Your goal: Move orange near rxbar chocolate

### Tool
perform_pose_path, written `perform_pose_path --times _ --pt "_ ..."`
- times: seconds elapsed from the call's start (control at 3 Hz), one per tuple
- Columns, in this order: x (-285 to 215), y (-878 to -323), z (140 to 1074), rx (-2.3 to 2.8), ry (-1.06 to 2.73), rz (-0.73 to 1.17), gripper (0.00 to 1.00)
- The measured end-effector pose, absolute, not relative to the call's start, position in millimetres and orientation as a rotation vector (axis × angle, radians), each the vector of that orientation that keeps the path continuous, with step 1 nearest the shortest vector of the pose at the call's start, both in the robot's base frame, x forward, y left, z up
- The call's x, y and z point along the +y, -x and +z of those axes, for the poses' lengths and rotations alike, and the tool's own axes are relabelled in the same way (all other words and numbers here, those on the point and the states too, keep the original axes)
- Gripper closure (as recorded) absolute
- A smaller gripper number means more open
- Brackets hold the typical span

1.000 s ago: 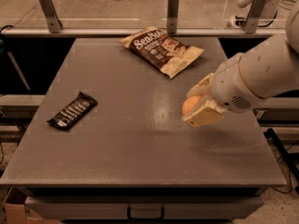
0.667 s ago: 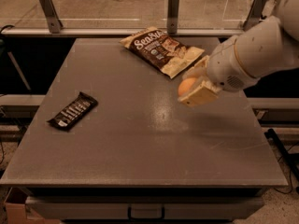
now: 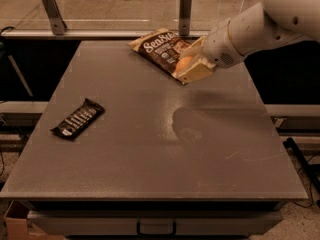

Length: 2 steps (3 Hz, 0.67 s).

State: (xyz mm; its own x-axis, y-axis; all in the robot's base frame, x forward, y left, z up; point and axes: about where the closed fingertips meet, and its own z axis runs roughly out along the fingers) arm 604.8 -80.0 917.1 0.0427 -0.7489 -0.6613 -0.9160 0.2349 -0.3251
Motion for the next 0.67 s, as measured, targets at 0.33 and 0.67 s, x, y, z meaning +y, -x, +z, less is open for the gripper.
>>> perform_pose_path --times 0.33,0.67 --pt "-63 -624 908 1.68 1.552 0.335 1.0" --pt "-24 -617 898 1.606 1.572 0.443 1.0"
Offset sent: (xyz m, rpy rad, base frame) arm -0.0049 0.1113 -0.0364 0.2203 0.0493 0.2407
